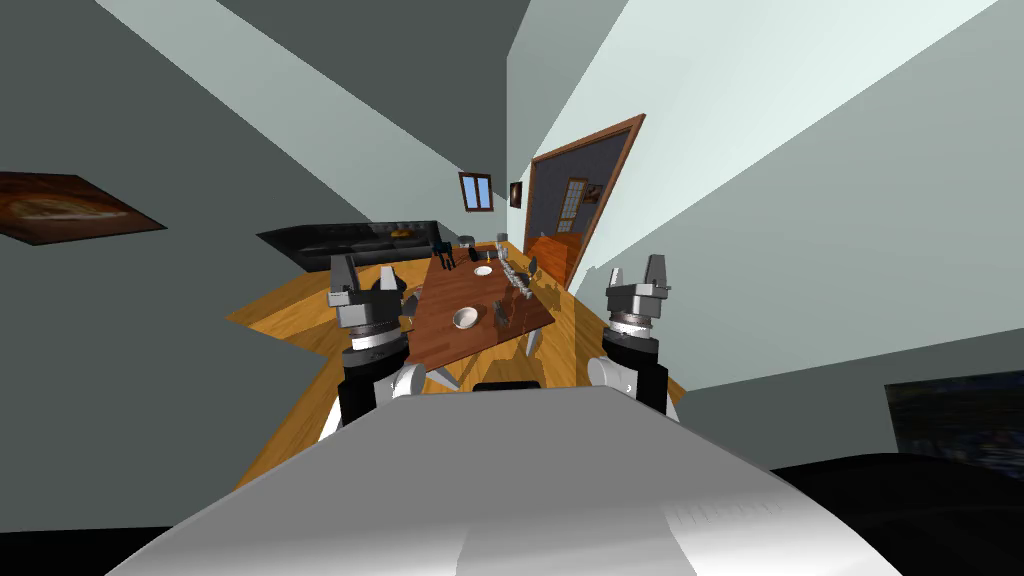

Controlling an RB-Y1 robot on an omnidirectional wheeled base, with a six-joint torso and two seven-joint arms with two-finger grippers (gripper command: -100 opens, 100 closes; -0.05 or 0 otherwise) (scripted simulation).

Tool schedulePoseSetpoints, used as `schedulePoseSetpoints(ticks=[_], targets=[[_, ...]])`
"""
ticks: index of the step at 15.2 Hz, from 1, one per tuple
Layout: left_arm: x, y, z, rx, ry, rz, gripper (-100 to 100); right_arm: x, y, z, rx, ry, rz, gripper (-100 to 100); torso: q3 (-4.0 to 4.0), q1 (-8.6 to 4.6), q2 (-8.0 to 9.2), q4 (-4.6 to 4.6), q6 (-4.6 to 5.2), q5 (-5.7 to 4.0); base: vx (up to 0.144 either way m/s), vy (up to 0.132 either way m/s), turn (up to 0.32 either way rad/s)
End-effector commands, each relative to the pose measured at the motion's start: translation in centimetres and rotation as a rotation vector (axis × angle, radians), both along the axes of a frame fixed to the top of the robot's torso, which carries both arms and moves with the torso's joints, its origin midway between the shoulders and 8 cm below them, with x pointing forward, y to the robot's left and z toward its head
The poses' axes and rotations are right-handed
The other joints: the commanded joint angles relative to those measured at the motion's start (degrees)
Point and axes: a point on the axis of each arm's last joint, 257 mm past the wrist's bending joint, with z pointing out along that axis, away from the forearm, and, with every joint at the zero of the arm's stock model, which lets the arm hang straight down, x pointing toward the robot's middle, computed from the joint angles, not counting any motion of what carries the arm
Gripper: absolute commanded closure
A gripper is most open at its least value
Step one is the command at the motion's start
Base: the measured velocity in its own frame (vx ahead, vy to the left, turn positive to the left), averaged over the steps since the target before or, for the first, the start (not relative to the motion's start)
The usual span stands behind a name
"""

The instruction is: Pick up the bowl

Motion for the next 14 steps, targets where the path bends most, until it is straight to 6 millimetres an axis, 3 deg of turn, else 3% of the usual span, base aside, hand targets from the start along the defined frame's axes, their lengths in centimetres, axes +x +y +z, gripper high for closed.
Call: schedulePoseSetpoints(ticks=[1,3,6,9,14], targets=[[0.7,-0.3,-0.6,0.024,0.025,-0.017,-100,0.0,0.0,0.0,0.0,0.0,0.0,0,0.0,0.0,0.0,0.0,0.0,0.0,-0.005,0.004,0.018],[1.4,-0.5,-1.1,0.04,0.048,-0.03,-100,0.0,0.0,0.0,0.0,0.0,0.0,0,0.01,0.05,0.03,0.0,0.0,0.01,-0.016,0.012,0.029],[4.4,-0.6,-3.8,0.074,0.146,-0.063,-100,0.0,0.0,0.0,0.0,0.0,0.0,0,0.03,0.11,0.06,0.01,0.0,0.03,-0.021,0.018,0.043],[5.6,-0.5,-5.0,0.08,0.186,-0.071,-100,0.0,0.0,0.0,0.0,0.0,0.0,0,0.03,0.12,0.05,0.01,0.0,0.03,-0.015,0.016,0.026],[9.6,0.2,-8.3,0.083,0.305,-0.086,-100,0.0,0.0,0.0,0.0,0.0,0.0,0,-0.01,0.06,-0.01,0.0,0.01,0.02,-0.004,0.009,0.032]])
